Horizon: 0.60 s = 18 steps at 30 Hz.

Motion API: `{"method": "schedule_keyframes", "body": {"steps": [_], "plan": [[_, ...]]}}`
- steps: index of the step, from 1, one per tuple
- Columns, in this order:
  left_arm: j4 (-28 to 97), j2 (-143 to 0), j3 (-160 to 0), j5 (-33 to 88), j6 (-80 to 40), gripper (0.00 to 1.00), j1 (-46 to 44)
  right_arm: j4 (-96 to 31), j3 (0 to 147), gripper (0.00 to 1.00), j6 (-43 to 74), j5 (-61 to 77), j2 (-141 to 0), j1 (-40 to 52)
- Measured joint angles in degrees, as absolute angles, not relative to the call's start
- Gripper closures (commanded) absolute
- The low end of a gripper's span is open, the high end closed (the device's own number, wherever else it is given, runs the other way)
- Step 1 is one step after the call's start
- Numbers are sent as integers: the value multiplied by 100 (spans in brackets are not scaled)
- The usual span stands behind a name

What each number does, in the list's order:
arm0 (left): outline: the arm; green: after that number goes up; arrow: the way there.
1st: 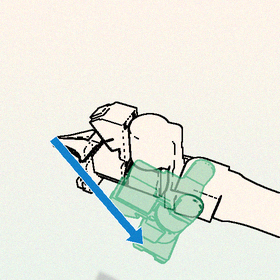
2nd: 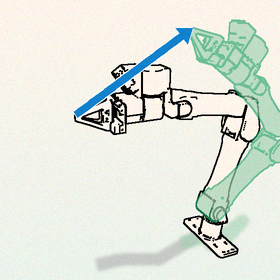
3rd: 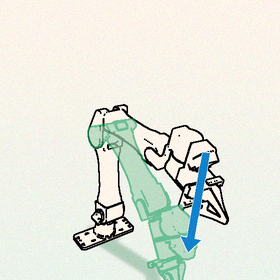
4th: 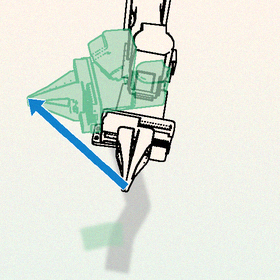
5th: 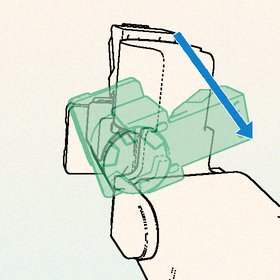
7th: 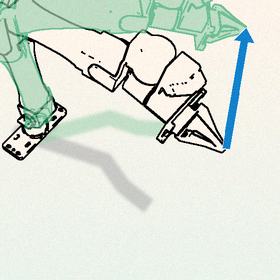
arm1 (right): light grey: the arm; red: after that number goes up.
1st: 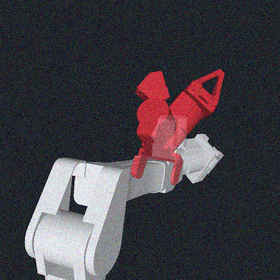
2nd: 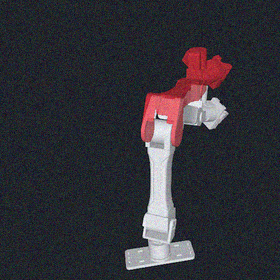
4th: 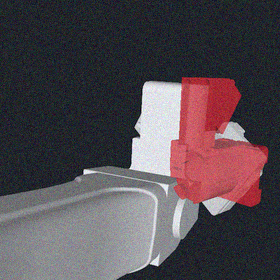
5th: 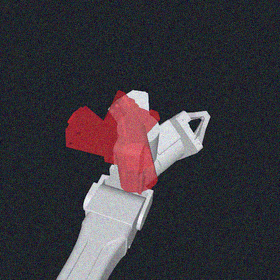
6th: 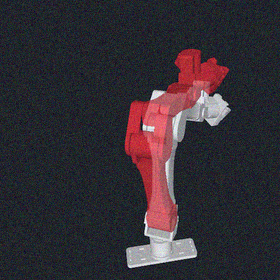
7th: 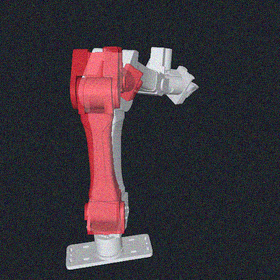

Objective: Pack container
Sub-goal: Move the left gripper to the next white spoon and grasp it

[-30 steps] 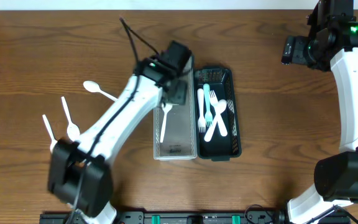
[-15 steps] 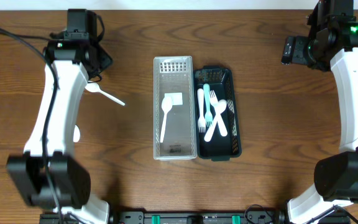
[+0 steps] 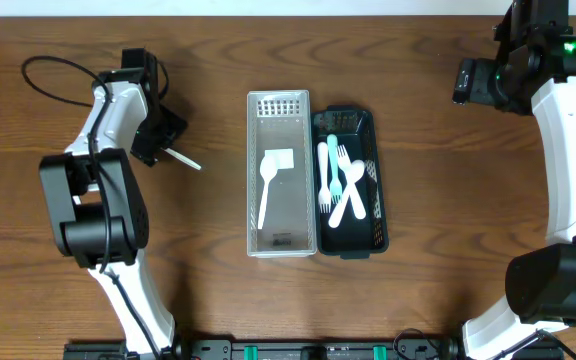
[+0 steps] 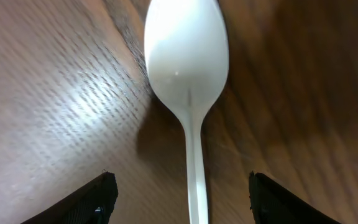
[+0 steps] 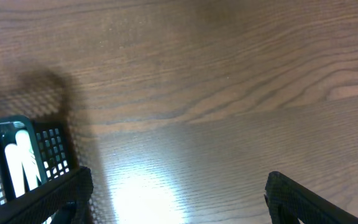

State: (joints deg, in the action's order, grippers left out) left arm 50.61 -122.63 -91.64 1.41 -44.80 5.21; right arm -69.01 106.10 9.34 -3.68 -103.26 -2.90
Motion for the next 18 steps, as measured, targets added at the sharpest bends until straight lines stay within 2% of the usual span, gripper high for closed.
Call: {"method": "schedule_keyframes", "body": {"steps": [18], "plan": [[4810,-12488,-9087,329,-4174,29,526,-6914,10610,8,934,-368,-10328,-305]]}}
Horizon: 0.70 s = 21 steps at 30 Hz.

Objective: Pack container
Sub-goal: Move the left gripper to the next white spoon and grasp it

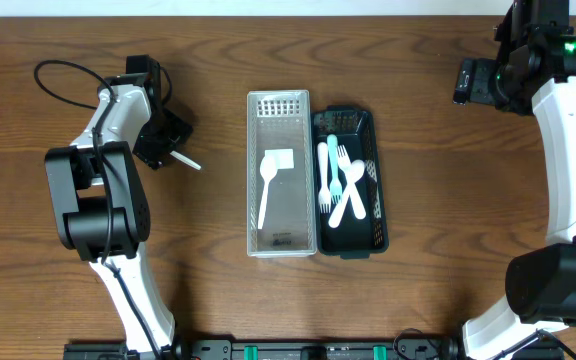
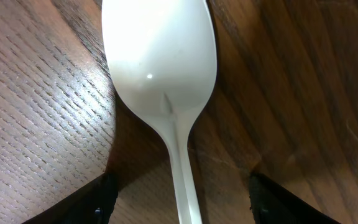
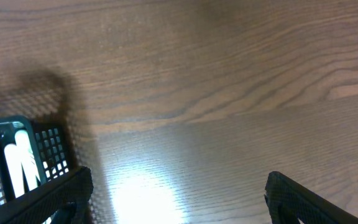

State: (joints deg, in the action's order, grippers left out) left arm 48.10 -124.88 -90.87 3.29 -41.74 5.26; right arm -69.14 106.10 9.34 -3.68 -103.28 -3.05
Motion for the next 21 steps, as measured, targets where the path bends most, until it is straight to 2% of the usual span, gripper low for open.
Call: {"method": "schedule_keyframes", "body": {"steps": [3,5,6,11,13,15,16,21], "plan": [[4816,-12490,-9087,327,-4180,38,526,-6917,10610,8,934,-368,-10328,-305],[4825,-12490,-9087,331,-4187,60,526,-6919,10610,8,934,-368,-10328,-305],[4827,-12490,-9087,329,-4156,67,526,-6919,10610,8,934,-368,-10328,-305],[4827,-12490,-9087,331,-4130,72,526,-6936,10610,8,934,-368,-10328,-305],[4831,-12490,-9087,331,-4141,78,526,-6938,10610,8,934,-368,-10328,-305],[4836,-12490,-9087,349,-4139,91,526,-6938,10610,8,934,-368,-10328,-305],[4834,-12490,-9087,357,-4150,93,526,-6938,10610,8,934,-368,-10328,-305],[4834,-12490,-9087,386,-4082,94,526,-6941,10610,8,934,-368,-10328,-305]]}}
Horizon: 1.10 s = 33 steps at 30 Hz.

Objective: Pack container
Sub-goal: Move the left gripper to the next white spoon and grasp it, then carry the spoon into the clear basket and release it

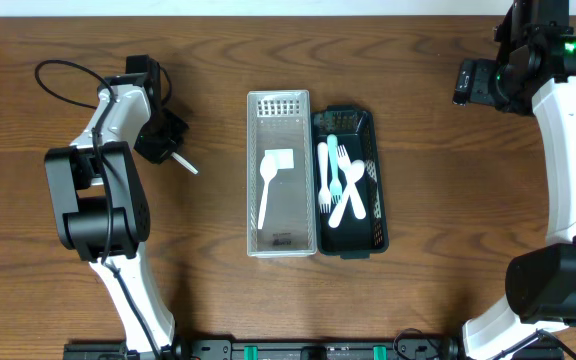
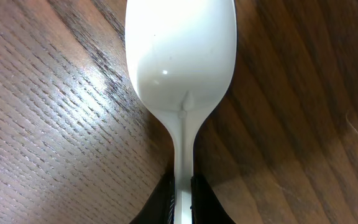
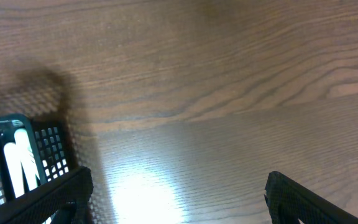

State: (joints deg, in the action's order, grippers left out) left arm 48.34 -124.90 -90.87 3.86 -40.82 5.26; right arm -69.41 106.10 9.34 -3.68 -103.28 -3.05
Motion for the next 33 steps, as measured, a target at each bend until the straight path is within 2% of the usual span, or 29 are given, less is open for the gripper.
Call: {"method": "schedule_keyframes", "body": {"steps": [7,15,19,25,33], "plan": [[4930,-12486,-9087,392,-3951,94,526,-6938,10610,9,934,-368,-10328,-305],[5671,-11981,-9087,384,-3382,94,259,-6917,10610,8,934,-368,-10328,-305],[5894,-10940,-9098,349,-3100,94,-414,-6890,10610,8,934,-368,-10328,-305],[5916,-9710,-9242,298,-2880,94,-1911,-6862,10610,8,934,-368,-10328,-305],[5736,-10025,-9083,143,-2842,94,-3065,-6858,10610,8,934,-368,-10328,-305]]}}
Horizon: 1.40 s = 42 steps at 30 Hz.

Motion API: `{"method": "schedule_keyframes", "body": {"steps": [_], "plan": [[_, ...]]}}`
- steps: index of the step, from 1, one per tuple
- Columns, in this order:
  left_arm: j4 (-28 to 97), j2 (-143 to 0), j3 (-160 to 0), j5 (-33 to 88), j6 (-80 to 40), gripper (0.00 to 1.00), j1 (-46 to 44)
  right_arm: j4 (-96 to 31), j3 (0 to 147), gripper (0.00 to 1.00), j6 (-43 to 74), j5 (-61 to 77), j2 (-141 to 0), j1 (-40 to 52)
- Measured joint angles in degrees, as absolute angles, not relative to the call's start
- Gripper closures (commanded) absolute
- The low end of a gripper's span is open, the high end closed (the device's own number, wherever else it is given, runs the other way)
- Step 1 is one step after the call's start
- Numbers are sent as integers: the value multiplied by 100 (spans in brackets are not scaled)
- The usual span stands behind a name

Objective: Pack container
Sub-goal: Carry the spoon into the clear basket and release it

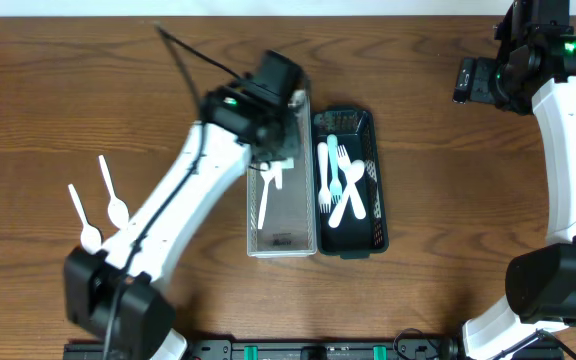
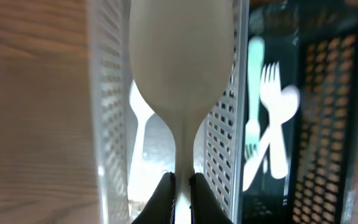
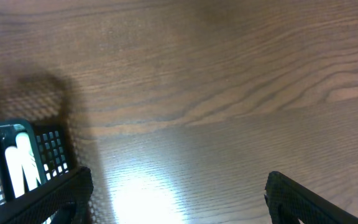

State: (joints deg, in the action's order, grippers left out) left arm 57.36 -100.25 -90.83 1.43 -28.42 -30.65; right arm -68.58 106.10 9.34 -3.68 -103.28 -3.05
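Note:
My left gripper [image 2: 182,190] is shut on the handle of a white plastic spoon [image 2: 182,50], held above the clear perforated container [image 2: 222,124]. Another white spoon [image 2: 143,124] lies inside that container. In the overhead view the left gripper [image 1: 276,150] reaches over the upper half of the clear container [image 1: 253,235], and the held spoon is mostly hidden under it. The black container [image 1: 380,235] beside it holds white and teal forks [image 1: 343,185]. My right gripper [image 1: 465,82] is open at the far right, over bare wood [image 3: 197,93].
Two more white spoons [image 1: 111,195] [image 1: 81,218] lie on the wooden table at the left. The black container's corner [image 3: 17,162] shows in the right wrist view. The left arm stretches diagonally across the table's left half.
The left gripper, then shut on the spoon low over the table at the far left, now holds it above the clear container. Two spoons now show on the table's left.
The left gripper stood open around a spoon's handle on the table at the left, and was still open closer in. It then was shut on the handle. Now the spoon is over the clear container. The right arm has stayed still and open.

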Motion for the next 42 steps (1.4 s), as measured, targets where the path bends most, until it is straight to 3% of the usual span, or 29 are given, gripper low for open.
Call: {"method": "schedule_keyframes", "body": {"steps": [8,10,13,14,17,25,31,37,42], "plan": [[5586,-11067,-8954,84,-2840,92,-3155,-6873,10610,8,934,-368,-10328,-305],[5572,-11240,-8947,82,-2825,84,-3155,-6873,10610,8,934,-368,-10328,-305],[5570,-11404,-8941,64,-2797,59,-3155,-6875,10610,8,934,-368,-10328,-305],[5568,-11415,-8936,58,-2786,55,-3155,-6875,10610,8,934,-366,-10328,-305],[5568,-11399,-8936,38,-2696,51,-3155,-6873,10610,8,934,-368,-10328,-305],[6016,-11185,-8952,-71,-2294,51,-3155,-6871,10610,8,917,-368,-10328,-307],[6298,-10020,-9013,-703,-2088,42,-2974,-6866,10610,8,843,-368,-10331,-309],[6646,-8523,-9205,-1199,-2069,39,-1551,-6982,10610,7,801,-368,-10335,-309],[6573,-8187,-9192,-1378,-2075,37,40,-7067,10610,7,799,-368,-10335,-309]]}}
